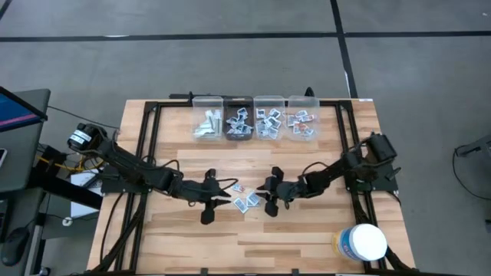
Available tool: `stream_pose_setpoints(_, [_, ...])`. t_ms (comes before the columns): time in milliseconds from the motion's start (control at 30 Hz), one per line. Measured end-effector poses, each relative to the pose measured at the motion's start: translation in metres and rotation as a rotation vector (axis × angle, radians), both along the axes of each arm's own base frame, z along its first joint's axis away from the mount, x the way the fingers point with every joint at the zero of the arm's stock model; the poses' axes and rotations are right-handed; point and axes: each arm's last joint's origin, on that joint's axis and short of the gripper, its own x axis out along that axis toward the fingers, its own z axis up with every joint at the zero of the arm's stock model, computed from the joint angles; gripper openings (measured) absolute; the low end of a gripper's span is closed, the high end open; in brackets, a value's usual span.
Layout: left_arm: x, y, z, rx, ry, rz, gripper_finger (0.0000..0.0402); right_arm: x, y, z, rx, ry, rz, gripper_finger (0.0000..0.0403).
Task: Pick & Place First Aid Supplies
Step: Put the towelette pack into the middle transparent bin
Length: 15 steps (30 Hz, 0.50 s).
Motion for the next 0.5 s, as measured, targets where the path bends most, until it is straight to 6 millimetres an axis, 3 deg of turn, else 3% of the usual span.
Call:
stream_pose_setpoints(200, [0.003,0.006,0.000,0.005,-0.001,0.029,0.0089,0.006,-0.004,-0.013,0.073,0.039,-0.030,0.0091])
stream_pose_setpoints(500, [0.006,0.014,0.000,0.005,0.000,0.059,0.0089,0.005,-0.005,-0.016,0.107,0.066,-0.033,0.0090])
